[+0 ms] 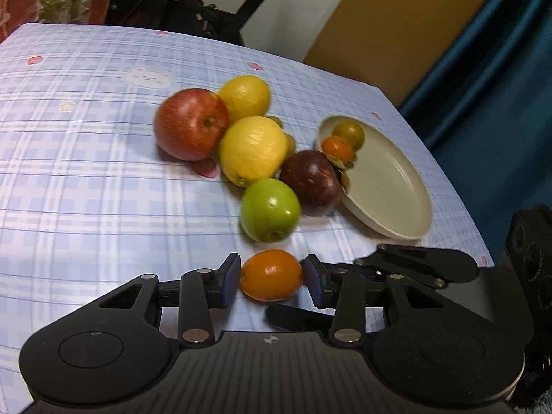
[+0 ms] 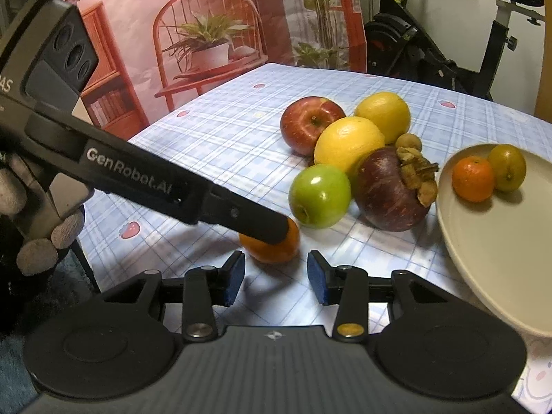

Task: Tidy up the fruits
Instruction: 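Carry the orange in the left gripper and lower it onto the plate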

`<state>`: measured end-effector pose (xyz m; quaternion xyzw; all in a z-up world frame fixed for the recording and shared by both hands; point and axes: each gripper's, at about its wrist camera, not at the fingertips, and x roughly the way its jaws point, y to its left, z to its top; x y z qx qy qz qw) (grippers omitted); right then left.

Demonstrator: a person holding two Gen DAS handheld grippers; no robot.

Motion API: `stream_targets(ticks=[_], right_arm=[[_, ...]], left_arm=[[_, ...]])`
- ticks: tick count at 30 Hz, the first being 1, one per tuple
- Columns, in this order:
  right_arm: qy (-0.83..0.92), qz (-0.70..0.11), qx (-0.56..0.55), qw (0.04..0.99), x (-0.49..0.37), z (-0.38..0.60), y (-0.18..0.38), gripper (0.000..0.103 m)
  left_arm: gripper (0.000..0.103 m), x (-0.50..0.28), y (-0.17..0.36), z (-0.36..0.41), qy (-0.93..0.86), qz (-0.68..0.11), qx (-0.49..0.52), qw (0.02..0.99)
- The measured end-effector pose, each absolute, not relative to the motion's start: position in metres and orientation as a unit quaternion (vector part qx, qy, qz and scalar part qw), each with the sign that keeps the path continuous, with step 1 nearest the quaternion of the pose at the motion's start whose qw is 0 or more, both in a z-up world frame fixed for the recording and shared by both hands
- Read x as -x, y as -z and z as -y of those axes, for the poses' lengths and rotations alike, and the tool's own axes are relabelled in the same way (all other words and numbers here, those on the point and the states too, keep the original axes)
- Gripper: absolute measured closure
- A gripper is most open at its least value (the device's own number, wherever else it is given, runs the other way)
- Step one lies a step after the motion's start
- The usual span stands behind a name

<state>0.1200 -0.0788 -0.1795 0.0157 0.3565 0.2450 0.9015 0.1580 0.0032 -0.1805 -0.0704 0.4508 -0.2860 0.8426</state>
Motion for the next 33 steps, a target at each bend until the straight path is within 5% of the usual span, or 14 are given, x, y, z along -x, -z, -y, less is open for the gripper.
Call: stream_targets(ticks=[33], right_arm=[[-0.231, -0.328, -0.008, 0.916, -0.114, 0.093, 0.168, 0.060]], left_arm=[[0.059, -0.150, 0.170, 0.018, 0.296, -0.446, 0.054, 0.843]])
